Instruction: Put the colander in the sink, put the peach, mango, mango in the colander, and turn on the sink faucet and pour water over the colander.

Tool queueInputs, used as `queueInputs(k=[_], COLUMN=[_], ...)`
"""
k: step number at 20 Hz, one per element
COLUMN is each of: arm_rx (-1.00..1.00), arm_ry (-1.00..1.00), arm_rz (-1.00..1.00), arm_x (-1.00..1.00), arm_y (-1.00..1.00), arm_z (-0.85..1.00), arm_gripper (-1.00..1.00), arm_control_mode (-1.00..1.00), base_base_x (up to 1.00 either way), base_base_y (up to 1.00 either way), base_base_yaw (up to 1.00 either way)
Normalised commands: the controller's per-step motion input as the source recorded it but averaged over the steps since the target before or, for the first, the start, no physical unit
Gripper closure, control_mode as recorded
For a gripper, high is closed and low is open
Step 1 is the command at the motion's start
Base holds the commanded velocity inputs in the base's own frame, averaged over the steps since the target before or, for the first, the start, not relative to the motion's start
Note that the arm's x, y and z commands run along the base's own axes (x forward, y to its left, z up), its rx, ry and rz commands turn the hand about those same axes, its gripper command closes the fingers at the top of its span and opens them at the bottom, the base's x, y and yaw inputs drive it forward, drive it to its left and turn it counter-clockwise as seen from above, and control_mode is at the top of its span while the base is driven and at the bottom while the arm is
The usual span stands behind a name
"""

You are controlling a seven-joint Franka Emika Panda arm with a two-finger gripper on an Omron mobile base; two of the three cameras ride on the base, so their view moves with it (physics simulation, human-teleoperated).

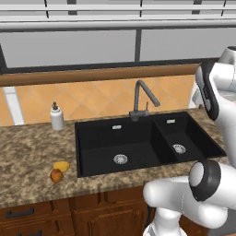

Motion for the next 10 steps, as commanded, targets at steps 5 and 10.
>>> queueInputs(k=[5, 10], arm_rx=[0.00, 0.00], arm_ry=[0.00, 0.00], arm_rz=[0.00, 0.00], arm_x=[0.13, 0.11], arm_y=[-0.26, -0.45], arm_z=[-0.06, -0.13], arm_gripper=[-1.00, -1.00], arm_control_mode=[-1.00, -1.00], base_base_x=[0.00, 0.00], base_base_y=[0.00, 0.00], base_base_yaw=[0.00, 0.00])
